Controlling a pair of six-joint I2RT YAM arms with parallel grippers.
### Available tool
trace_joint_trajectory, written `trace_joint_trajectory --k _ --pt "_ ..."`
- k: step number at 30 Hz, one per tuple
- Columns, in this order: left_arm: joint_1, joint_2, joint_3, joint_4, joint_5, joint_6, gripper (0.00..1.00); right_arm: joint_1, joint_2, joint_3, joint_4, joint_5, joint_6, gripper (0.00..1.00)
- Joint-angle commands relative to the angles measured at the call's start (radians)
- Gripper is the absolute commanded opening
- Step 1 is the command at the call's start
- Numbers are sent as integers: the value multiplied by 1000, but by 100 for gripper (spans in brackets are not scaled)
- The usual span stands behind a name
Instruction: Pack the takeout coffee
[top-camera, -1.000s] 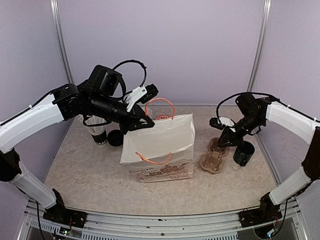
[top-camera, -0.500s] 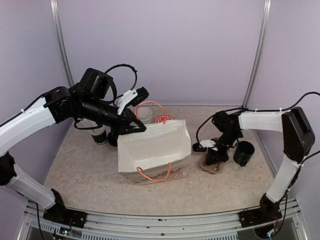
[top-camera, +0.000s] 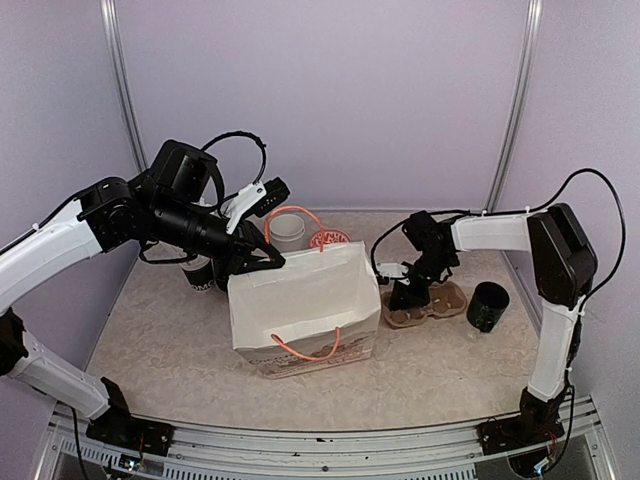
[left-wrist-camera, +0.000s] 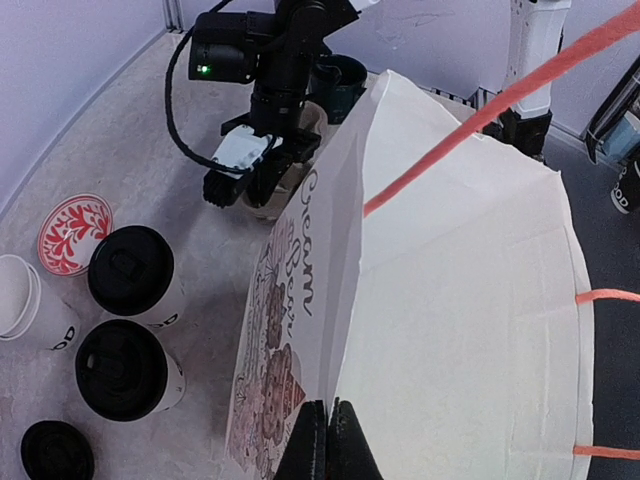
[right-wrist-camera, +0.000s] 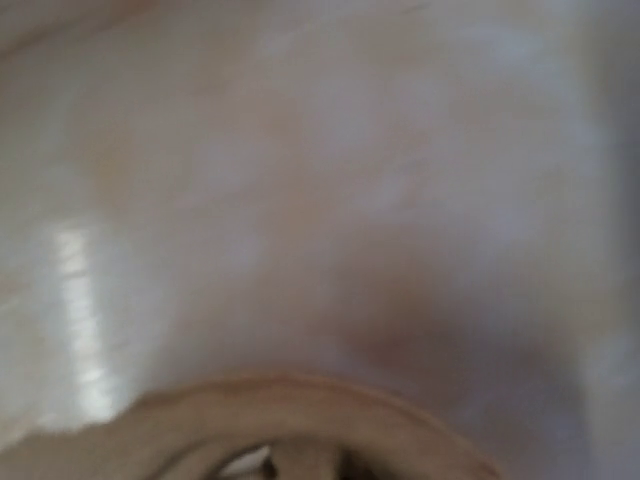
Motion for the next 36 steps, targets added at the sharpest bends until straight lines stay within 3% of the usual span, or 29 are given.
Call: trace_joint_trajectory --k 1,10,19,25,36 --pt "9 0 -3 14 19 -3 0 -20 45 59 54 19 79 11" --pt "9 14 6 12 24 12 0 -57 -45 112 -138 -78 27 22" --pt "11 34 18 15 26 27 0 -84 -133 47 -221 97 -68 42" --pt "13 42 19 18 38 34 0 -101 -129 26 -244 110 -172 61" --pt "14 47 16 23 39 34 0 -111 -59 59 -227 128 -188 53"
